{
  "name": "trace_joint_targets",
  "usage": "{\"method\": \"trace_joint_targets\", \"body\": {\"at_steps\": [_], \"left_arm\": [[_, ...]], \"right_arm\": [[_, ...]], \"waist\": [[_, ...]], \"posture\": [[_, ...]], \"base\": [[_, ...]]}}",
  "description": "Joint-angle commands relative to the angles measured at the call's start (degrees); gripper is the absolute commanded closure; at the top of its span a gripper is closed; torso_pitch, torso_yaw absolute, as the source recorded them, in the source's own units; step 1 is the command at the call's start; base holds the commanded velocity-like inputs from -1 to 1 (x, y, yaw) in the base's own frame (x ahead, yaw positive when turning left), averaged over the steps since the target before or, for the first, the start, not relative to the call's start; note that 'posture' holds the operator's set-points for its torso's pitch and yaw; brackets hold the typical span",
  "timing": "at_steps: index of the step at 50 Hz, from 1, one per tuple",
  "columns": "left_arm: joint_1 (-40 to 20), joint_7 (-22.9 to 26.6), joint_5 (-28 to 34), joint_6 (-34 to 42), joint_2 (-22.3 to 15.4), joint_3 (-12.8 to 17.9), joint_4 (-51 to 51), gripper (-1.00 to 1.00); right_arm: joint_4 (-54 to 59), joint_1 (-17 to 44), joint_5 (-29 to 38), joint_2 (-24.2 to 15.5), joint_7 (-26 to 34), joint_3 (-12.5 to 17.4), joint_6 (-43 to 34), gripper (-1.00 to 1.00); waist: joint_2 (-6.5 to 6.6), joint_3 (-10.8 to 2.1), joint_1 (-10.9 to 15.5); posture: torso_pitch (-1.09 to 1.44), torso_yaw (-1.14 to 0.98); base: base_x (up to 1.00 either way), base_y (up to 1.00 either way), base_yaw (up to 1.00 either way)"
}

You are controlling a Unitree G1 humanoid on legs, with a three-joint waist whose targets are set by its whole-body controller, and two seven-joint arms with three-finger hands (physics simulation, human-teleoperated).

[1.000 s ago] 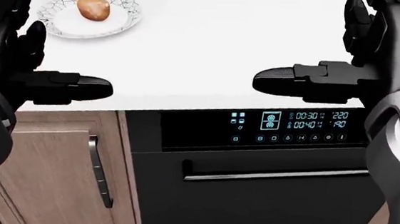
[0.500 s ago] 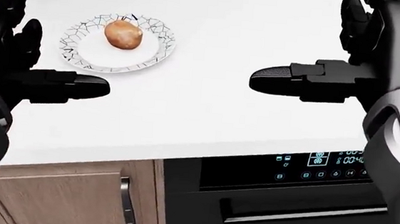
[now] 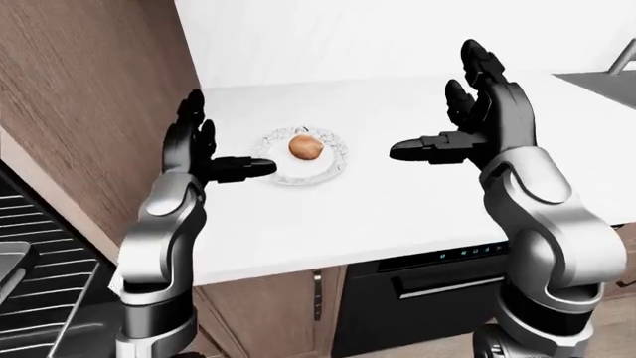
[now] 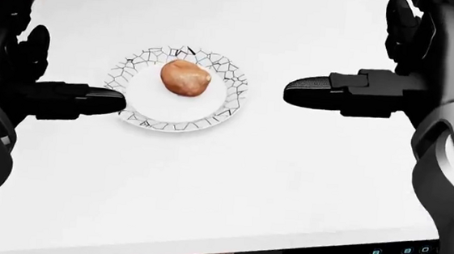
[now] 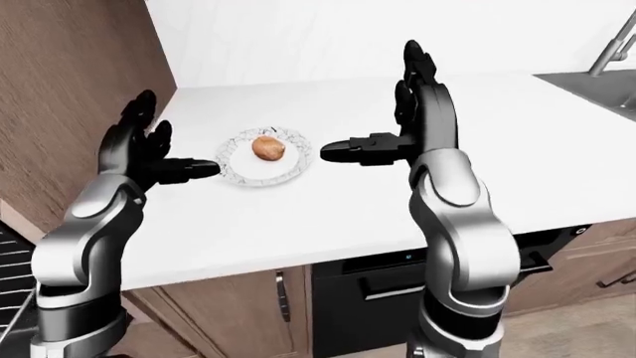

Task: Place the sweet potato on the rack of the oven.

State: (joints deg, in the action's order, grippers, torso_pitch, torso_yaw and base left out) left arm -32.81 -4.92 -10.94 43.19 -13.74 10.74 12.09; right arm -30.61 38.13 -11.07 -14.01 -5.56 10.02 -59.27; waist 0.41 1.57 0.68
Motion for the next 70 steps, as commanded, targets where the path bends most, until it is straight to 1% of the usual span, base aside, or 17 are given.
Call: {"method": "trace_joint_targets", "body": {"at_steps": [1, 6, 13, 16, 19, 20, 22, 39, 41, 46, 47, 49, 51, 55, 60, 61, 70], "left_arm": [[-1.70, 0.11, -0.06, -1.49, -0.26, -0.01, 1.81, -1.00], [-1.61, 0.05, -0.06, -1.35, -0.17, -0.01, 2.07, -1.00], [-1.56, 0.08, -0.01, -1.34, -0.14, -0.03, 2.13, -1.00], [-1.59, 0.04, -0.05, -1.05, -0.14, -0.02, 2.42, -1.00], [-1.59, 0.01, -0.12, -0.84, -0.14, 0.03, 2.70, -1.00], [-1.51, 0.05, -0.11, -1.03, -0.17, 0.06, 2.56, -1.00], [-1.45, 0.12, -0.07, -1.40, -0.13, 0.01, 2.28, -1.00], [-1.44, -0.02, -0.07, -1.06, -0.03, -0.07, 2.70, -1.00], [-1.46, 0.06, -0.08, -1.22, -0.09, 0.00, 2.49, -1.00], [-1.59, 0.04, -0.05, -1.47, -0.08, -0.05, 2.10, -1.00], [-1.62, -0.04, -0.05, -1.25, -0.03, -0.12, 2.29, -1.00], [-1.60, -0.03, -0.10, -1.13, 0.00, -0.12, 2.45, -1.00], [-1.59, 0.05, -0.09, -1.50, -0.05, -0.02, 2.04, -1.00], [-1.48, 0.11, -0.07, -1.58, 0.00, -0.14, 2.05, -1.00], [-1.36, 0.19, -0.16, -1.50, 0.08, -0.07, 2.21, -1.00], [-1.30, 0.22, -0.13, -1.60, 0.07, -0.12, 2.14, -1.00], [-1.35, 0.34, -0.15, -2.08, 0.11, -0.18, 1.92, -1.00]], "right_arm": [[-0.85, 1.15, 0.20, -0.53, -0.16, 0.58, 1.39, -1.00], [-0.83, 1.18, 0.20, -0.43, -0.19, 0.41, 1.38, -1.00], [-0.52, 0.89, 0.36, -0.41, -0.02, 0.28, 2.08, -1.00], [-0.66, 0.92, 0.43, -0.43, 0.03, 0.25, 1.88, -1.00], [-0.55, 0.96, 0.55, -0.36, 0.03, 0.28, 2.13, -1.00], [-0.66, 1.00, 0.51, -0.33, -0.02, 0.45, 2.05, -1.00], [-0.51, 0.88, 0.57, -0.32, -0.07, 0.41, 2.26, -1.00], [-0.86, 0.99, 0.81, -0.49, -0.19, 0.36, 2.10, -1.00], [-0.90, 0.98, 1.04, -0.54, -0.13, 0.11, 2.03, -1.00], [-0.93, 1.15, 1.11, -0.47, 0.08, 0.31, 1.80, -1.00], [-0.76, 1.07, 1.12, -0.47, 0.17, 0.32, 2.06, -1.00], [-0.93, 1.19, 1.02, -0.39, 0.12, 0.41, 1.91, -1.00], [-0.75, 1.08, 1.04, -0.30, 0.04, 0.43, 2.39, -1.00], [-0.65, 1.12, 1.07, -0.21, -0.29, 0.39, 2.28, -1.00], [-0.45, 1.16, 1.42, -0.21, -0.40, -0.05, 1.46, -1.00], [-0.50, 1.21, 1.52, -0.18, -0.46, -0.02, 1.23, -1.00], [-0.73, 1.28, 3.68, -0.35, 1.48, -1.64, -0.21, -1.00]], "waist": [[0.39, -0.85, -0.20], [-4.27, -1.54, 0.52], [-2.33, -1.18, -0.41], [-1.45, 0.31, -0.94], [1.98, -0.23, -1.49], [-0.20, 0.12, -1.09], [0.28, -1.04, -0.82], [-0.26, -2.32, 0.34], [0.02, -1.13, 0.33], [3.28, -2.18, 0.02], [2.32, -1.86, 0.74], [3.47, -1.35, 1.04], [1.91, -1.55, 1.06], [0.51, 0.59, 0.61], [-3.08, -0.11, 1.15], [-1.44, 0.28, 0.70], [-0.29, -1.07, -0.34]], "posture": [[0.00, 0.00], [0.00, 0.00], [0.00, 0.00], [0.00, 0.00], [0.00, 0.00], [0.00, 0.00], [0.00, 0.00], [0.00, 0.00], [0.00, 0.00], [0.00, 0.00], [0.00, 0.00], [0.00, 0.00], [0.00, 0.00], [0.00, 0.00], [0.00, 0.00], [0.00, 0.00], [0.00, 0.00]], "base": [[0.17, 0.00, 0.00], [0.17, 0.00, 0.00], [0.13, 0.00, 0.00], [0.02, 0.00, 0.00], [0.00, 0.00, 0.00], [0.00, 0.00, 0.00], [0.00, 0.00, 0.00], [0.00, 0.00, 0.04], [0.00, 0.00, 1.00], [0.00, 0.00, 1.00], [0.00, 0.00, 1.00], [0.00, 0.00, 1.00], [0.00, 0.00, 0.57], [0.00, 0.00, 0.00], [0.00, 0.00, 0.00], [0.00, 0.00, 0.00], [0.00, 0.00, 0.00]]}}
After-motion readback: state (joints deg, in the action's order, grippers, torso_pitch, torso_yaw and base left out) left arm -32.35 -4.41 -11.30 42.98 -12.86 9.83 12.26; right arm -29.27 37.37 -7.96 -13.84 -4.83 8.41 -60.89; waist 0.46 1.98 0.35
